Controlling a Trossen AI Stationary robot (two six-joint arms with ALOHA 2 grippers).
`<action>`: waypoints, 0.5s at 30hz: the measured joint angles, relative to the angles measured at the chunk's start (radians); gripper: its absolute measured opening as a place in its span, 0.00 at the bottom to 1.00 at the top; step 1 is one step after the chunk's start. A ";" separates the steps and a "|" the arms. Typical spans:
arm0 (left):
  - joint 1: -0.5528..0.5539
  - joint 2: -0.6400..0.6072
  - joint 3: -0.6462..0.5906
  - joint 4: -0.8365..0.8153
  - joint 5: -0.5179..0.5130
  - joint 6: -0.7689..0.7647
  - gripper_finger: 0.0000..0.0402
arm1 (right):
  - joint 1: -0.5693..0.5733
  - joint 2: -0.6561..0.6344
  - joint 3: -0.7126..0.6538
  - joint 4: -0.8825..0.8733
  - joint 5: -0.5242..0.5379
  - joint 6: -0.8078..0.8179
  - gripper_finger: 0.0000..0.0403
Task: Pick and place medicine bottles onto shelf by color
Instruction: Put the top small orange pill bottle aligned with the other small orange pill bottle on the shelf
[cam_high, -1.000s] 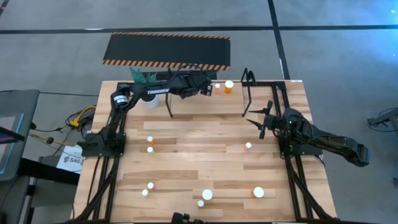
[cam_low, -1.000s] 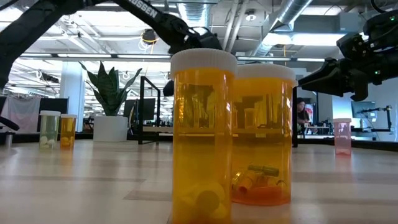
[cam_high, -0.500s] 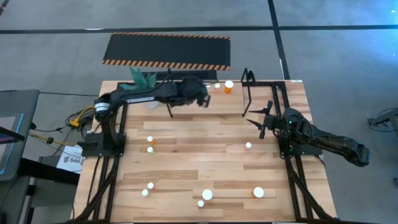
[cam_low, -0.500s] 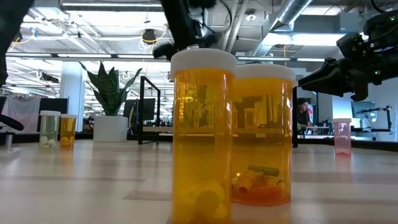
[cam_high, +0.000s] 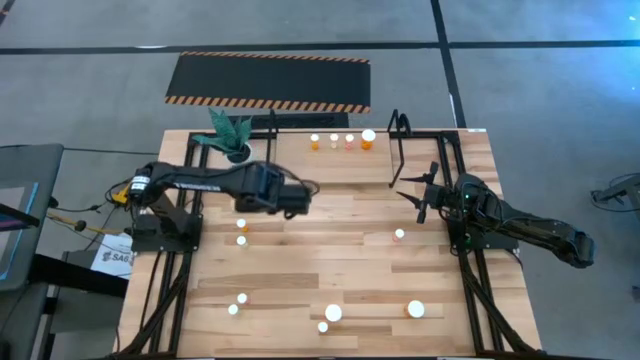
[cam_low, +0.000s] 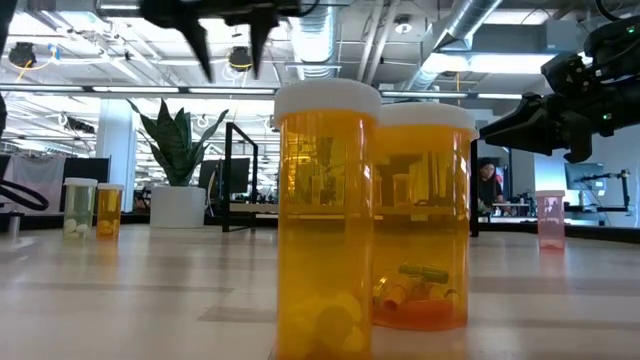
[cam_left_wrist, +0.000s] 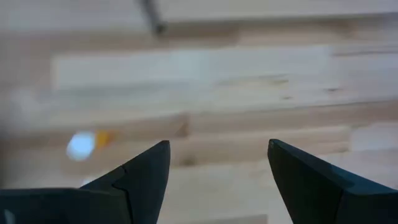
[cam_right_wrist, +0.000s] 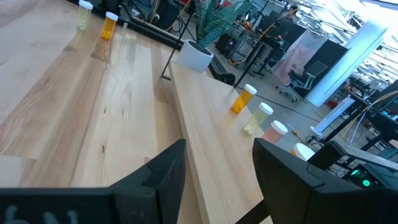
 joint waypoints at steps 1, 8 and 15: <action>-0.018 0.000 -0.002 -0.028 0.005 -0.048 0.64 | 0.000 0.000 0.000 0.000 0.000 0.000 0.51; -0.140 0.000 -0.055 -0.107 -0.097 -0.132 0.64 | 0.000 0.000 0.000 0.000 0.000 0.000 0.51; -0.206 -0.056 -0.207 -0.111 -0.135 -0.296 0.64 | 0.000 0.000 0.000 0.000 0.000 0.000 0.51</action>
